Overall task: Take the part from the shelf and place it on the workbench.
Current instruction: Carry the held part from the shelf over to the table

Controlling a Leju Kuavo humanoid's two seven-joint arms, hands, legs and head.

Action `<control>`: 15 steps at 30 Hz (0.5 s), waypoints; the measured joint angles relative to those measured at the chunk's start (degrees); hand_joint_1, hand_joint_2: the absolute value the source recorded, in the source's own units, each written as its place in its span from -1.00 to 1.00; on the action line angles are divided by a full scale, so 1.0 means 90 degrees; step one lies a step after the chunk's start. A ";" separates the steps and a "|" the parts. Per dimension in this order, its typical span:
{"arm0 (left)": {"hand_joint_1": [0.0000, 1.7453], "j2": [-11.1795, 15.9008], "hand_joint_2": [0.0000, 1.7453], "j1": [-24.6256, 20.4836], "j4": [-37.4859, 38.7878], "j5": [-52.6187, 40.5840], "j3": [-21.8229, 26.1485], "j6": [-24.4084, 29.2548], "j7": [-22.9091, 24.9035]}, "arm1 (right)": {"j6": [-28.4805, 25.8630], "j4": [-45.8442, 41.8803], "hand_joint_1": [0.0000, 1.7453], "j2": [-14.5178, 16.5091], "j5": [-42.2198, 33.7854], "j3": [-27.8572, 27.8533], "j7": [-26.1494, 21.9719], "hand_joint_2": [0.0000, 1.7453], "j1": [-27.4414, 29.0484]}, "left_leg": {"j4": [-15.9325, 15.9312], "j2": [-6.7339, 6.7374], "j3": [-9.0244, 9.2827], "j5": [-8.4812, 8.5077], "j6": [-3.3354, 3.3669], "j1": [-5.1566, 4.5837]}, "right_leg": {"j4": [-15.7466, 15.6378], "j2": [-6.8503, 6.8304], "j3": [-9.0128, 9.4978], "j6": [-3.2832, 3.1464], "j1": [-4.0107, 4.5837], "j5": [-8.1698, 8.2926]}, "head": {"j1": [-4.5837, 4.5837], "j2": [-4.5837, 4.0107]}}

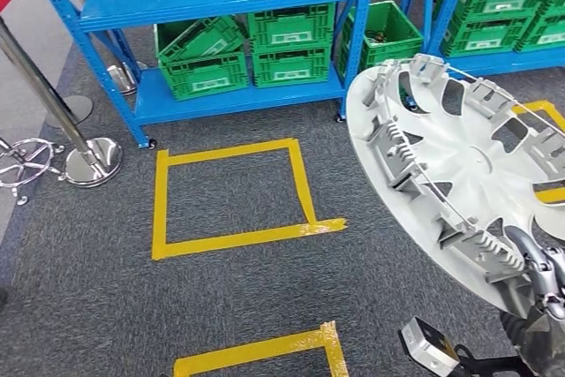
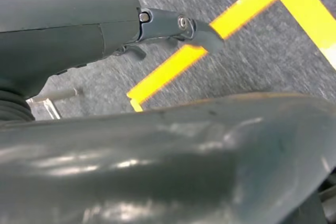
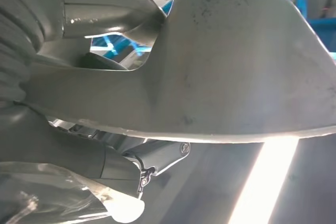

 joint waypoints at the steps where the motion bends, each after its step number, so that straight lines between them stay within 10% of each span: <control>1: -1.00 0.0001 -1.00 0.0001 -0.0001 0.0000 -0.0002 -0.0001 0.0002 | 0.0000 0.0000 1.00 0.0003 0.0001 -0.0001 -0.0003 1.00 -0.0003 | -0.0042 0.0047 0.0002 0.0027 -0.0003 -0.0023 | -0.0016 0.0085 -0.0032 0.0048 -0.0029 0.0028 | -0.0020 0.0000; 4: -1.00 0.0002 -1.00 -0.0041 -0.0005 0.0002 -0.0008 0.0000 0.0002 | -0.0002 -0.0001 1.00 0.0012 0.0001 -0.0003 -0.0018 1.00 0.0006 | -0.0381 0.0310 0.0124 0.0060 0.0010 0.0007 | 0.0140 -0.0165 -0.0210 0.0146 -0.0019 -0.0090 | -0.0018 0.0000; 6: -1.00 -0.0005 -1.00 -0.0047 -0.0006 0.0001 -0.0015 0.0001 0.0001 | -0.0002 0.0001 1.00 0.0013 -0.0001 0.0001 -0.0039 1.00 -0.0022 | -0.0478 0.0493 0.0157 0.0082 0.0019 0.0017 | 0.0739 -0.0554 -0.0521 0.0201 0.0005 -0.0425 | 0.0027 0.0000; 9: -1.00 -0.0014 -1.00 -0.0027 -0.0006 0.0001 -0.0026 0.0001 0.0005 | -0.0001 0.0004 1.00 0.0013 -0.0004 0.0004 -0.0057 1.00 -0.0028 | -0.0451 0.0766 0.0142 0.0073 0.0011 0.0005 | 0.1558 -0.0681 -0.0886 0.0284 -0.0006 -0.0672 | 0.0045 0.0000; 12: -1.00 -0.0031 -1.00 -0.0049 -0.0006 0.0001 -0.0029 -0.0001 0.0004 | 0.0000 0.0006 1.00 0.0013 -0.0002 -0.0008 -0.0065 1.00 -0.0027 | -0.0379 0.0996 0.0139 0.0023 -0.0047 0.0001 | 0.0589 -0.0891 -0.0334 0.0283 0.0007 -0.0186 | 0.0047 0.0000; 15: -1.00 -0.0028 -1.00 -0.0062 -0.0006 0.0002 -0.0029 -0.0001 0.0003 | 0.0000 0.0001 1.00 0.0014 -0.0004 -0.0012 -0.0075 1.00 -0.0040 | -0.0290 0.1161 0.0139 -0.0034 -0.0151 -0.0034 | -0.0075 -0.1062 0.0042 0.0133 0.0054 -0.0031 | 0.0038 0.0000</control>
